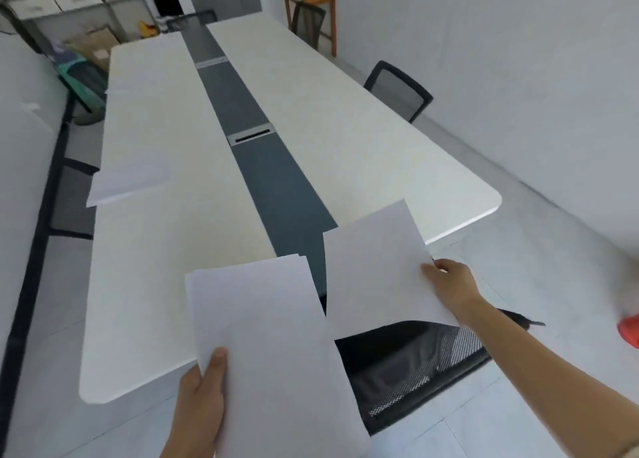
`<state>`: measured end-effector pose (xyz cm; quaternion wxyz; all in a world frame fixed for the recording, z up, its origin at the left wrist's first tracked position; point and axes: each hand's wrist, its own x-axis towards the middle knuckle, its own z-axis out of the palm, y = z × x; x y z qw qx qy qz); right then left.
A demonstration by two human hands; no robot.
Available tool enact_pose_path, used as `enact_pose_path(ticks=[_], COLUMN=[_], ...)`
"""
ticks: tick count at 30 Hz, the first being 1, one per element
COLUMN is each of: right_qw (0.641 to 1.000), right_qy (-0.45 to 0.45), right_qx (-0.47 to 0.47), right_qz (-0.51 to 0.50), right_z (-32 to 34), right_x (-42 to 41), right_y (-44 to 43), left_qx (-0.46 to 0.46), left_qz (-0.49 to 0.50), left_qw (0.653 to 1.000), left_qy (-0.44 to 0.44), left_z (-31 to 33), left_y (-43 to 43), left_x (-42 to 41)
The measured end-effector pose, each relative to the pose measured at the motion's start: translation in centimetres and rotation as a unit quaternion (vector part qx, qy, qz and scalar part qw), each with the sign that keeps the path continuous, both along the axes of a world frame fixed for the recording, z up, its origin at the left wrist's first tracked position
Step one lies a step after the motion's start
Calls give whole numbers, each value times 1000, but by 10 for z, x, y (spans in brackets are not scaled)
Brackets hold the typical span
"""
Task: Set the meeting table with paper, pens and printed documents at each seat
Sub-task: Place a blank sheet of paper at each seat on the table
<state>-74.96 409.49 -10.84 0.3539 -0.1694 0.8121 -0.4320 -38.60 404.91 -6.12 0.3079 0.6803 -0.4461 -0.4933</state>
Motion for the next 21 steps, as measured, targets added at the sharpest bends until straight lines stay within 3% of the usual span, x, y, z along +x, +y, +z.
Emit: enact_pose_path(ticks=[5,14,21], right_qw=[999,988,990], right_qy=[7,-2,-25], right_qx=[37,154,136], right_qz=[1,12,0], right_z=[-23,-103,-119], right_x=[-2,26,30], right_y=[-80,-165,-176], left_qx=[15,72,90], left_qz=[59,119,112], left_qw=[997,990,989], left_qy=[36,0,23], left_z=[-7,-31,-32], left_y=[-31,-58,-69], left_x=[17,66,55])
